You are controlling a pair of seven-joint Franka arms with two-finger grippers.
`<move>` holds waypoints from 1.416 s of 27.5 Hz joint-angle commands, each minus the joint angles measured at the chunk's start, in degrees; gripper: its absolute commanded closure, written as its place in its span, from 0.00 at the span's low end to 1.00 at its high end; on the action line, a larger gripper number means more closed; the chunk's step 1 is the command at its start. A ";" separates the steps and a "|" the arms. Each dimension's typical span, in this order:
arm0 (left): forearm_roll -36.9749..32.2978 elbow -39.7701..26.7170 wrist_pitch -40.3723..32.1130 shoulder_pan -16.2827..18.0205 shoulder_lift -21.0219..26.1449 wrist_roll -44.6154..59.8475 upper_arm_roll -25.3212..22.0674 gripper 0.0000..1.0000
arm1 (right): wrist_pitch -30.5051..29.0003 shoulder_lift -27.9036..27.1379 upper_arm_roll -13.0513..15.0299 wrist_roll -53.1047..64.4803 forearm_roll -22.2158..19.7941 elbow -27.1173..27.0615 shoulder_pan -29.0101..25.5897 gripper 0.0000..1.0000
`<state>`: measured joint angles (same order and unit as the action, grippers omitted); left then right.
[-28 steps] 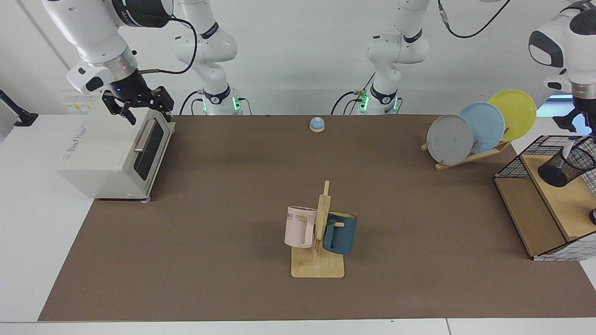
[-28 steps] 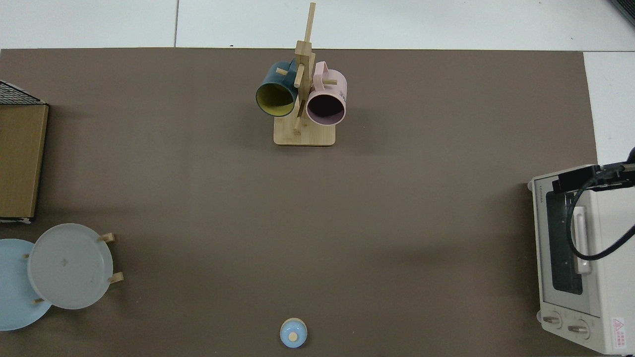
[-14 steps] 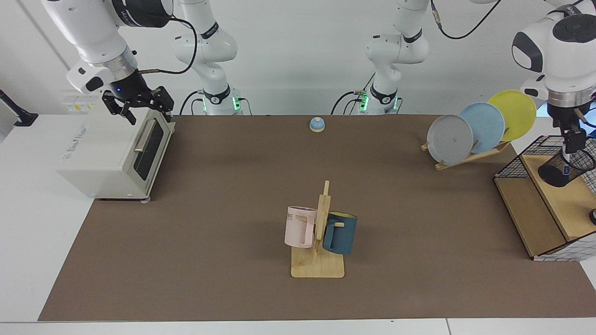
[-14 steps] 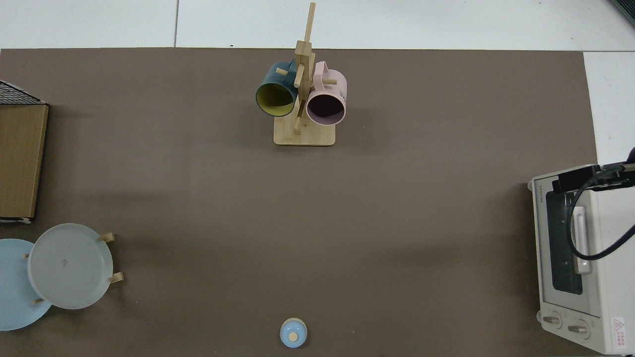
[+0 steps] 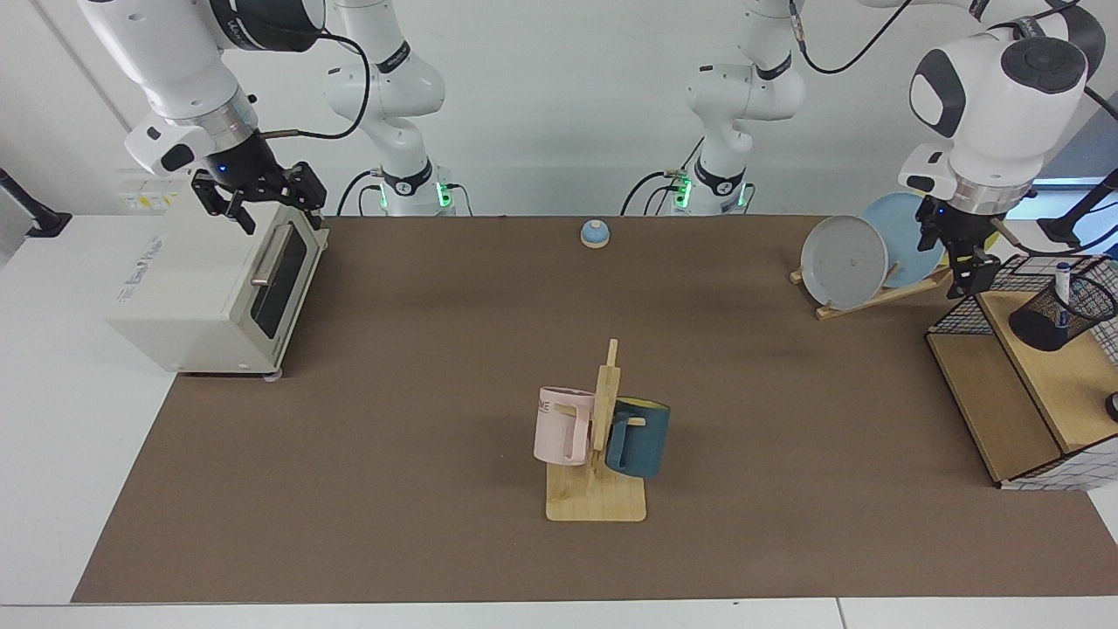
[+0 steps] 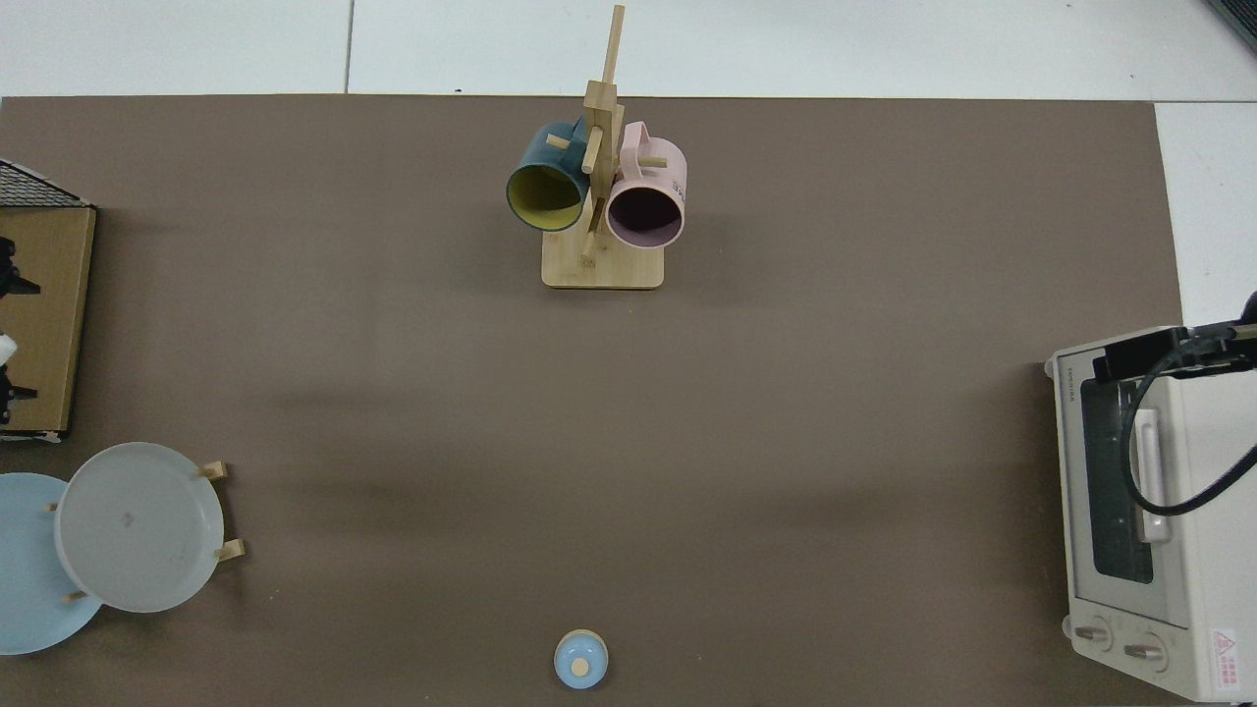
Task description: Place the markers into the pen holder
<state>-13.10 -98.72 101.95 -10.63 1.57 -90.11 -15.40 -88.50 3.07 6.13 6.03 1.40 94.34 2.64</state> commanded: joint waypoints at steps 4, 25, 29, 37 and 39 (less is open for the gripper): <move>5.36 -6.58 0.45 -2.65 -4.73 22.12 4.23 0.00 | 0.43 -0.17 -0.42 -0.05 0.01 -0.65 -0.53 0.00; 13.98 -0.17 -3.85 -2.65 -4.38 71.74 8.28 0.00 | -4.67 -0.08 -0.51 -2.07 0.10 0.32 -0.44 0.00; 13.89 1.86 -4.30 -2.65 -6.14 71.22 8.19 0.00 | -3.09 0.00 -0.60 -2.07 0.10 0.32 -0.44 0.00; 14.06 2.74 -7.36 -2.56 -6.49 69.98 7.67 0.00 | -3.88 -0.17 -0.69 -2.16 0.01 0.23 -0.62 0.00; 13.98 2.57 -8.86 -2.47 -6.84 69.28 7.66 0.00 | -3.88 -0.17 -0.69 -2.16 0.01 0.23 -0.53 0.00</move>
<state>0.47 -96.19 96.49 -13.17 -5.15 -19.71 -7.12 -92.15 3.01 6.02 4.98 1.40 94.47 2.64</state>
